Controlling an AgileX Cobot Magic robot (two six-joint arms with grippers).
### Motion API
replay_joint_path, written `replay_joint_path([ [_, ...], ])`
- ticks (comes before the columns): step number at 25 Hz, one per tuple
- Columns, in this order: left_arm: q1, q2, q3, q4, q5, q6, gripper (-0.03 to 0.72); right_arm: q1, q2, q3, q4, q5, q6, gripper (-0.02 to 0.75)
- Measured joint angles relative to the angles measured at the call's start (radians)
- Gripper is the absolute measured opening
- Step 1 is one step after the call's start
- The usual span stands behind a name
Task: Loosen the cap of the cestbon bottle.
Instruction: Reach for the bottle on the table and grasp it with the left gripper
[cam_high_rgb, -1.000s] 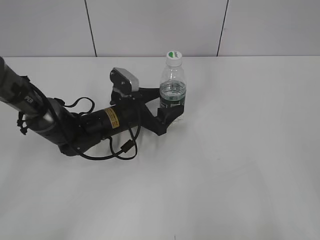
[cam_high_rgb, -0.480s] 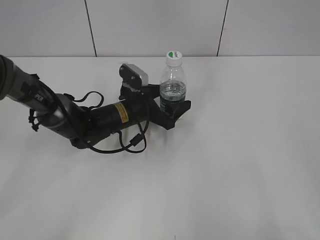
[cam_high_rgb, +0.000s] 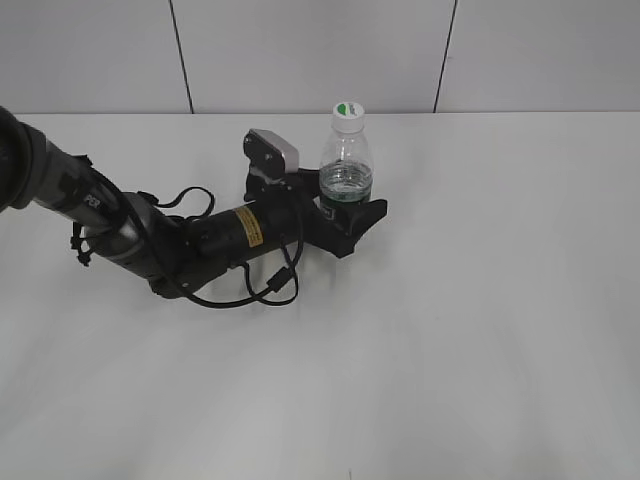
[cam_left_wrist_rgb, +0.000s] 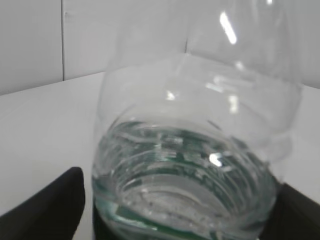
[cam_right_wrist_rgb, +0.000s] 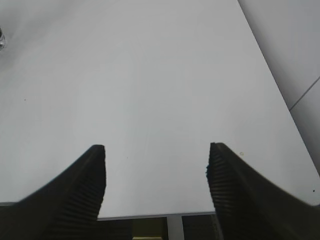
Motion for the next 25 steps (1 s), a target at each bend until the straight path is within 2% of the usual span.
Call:
replay_joint_path([
  [6,0.000,0.000,-0.001,0.001,-0.001,-0.001,0.568,0.000,0.000,0.000,0.000,0.000,0.000,0.492],
  [11,0.000,0.000,-0.001,0.002,-0.004,0.000,0.402,0.000,0.000,0.000,0.000,0.000,0.000,0.492],
  [20,0.000,0.000,-0.001,0.011,-0.007,0.009,0.403,0.000,0.000,0.000,0.000,0.000,0.000,0.492],
  [25,0.012,-0.010,0.007,0.132,-0.055,0.038,0.403,0.000,0.000,0.000,0.000,0.000,0.000,0.492],
])
